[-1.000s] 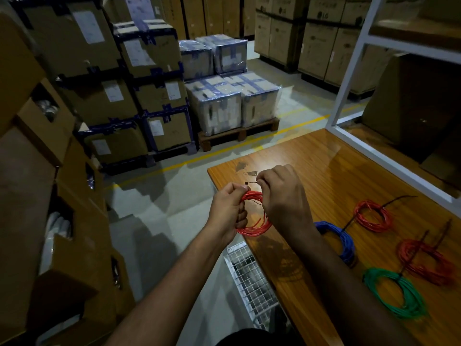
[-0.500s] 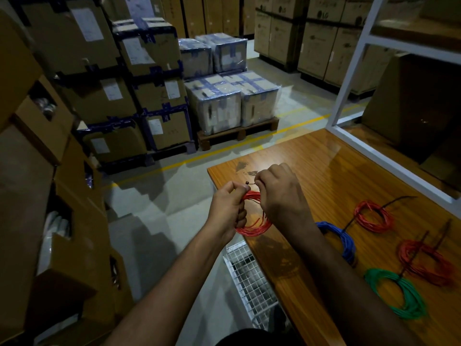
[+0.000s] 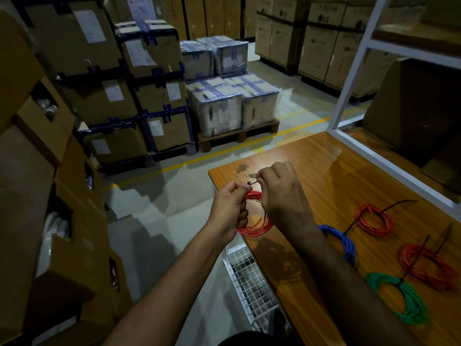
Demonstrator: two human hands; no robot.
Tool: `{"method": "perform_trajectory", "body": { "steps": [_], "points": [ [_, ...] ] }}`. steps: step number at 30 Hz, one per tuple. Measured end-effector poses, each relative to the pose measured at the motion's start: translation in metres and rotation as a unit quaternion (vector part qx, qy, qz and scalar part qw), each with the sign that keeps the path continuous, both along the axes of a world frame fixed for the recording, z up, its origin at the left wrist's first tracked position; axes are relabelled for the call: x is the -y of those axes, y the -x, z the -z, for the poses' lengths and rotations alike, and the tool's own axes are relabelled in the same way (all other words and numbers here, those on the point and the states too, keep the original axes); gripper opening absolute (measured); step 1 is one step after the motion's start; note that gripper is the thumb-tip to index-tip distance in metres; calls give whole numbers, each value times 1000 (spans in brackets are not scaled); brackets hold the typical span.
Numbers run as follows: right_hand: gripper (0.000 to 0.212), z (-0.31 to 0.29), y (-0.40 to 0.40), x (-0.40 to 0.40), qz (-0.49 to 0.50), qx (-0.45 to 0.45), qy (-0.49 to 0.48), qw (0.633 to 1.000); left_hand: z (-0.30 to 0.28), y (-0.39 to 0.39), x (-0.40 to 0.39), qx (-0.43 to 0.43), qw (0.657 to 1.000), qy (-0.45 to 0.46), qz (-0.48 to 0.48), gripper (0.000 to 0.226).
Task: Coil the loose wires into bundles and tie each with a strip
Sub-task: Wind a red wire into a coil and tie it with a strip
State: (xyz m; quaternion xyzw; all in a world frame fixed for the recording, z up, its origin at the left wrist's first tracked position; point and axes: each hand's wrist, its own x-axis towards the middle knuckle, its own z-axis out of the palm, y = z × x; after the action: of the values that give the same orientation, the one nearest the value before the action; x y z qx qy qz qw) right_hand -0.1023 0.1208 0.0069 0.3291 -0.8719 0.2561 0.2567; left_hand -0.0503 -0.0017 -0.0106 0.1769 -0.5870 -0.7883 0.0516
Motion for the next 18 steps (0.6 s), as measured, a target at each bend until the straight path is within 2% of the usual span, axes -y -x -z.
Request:
{"method": "perform_trajectory", "body": {
  "steps": [18],
  "points": [
    [5, 0, 0, -3, -2, 1, 8, 1000, -3, 0, -2, -1, 1000, 7, 2, 16]
  ]
}}
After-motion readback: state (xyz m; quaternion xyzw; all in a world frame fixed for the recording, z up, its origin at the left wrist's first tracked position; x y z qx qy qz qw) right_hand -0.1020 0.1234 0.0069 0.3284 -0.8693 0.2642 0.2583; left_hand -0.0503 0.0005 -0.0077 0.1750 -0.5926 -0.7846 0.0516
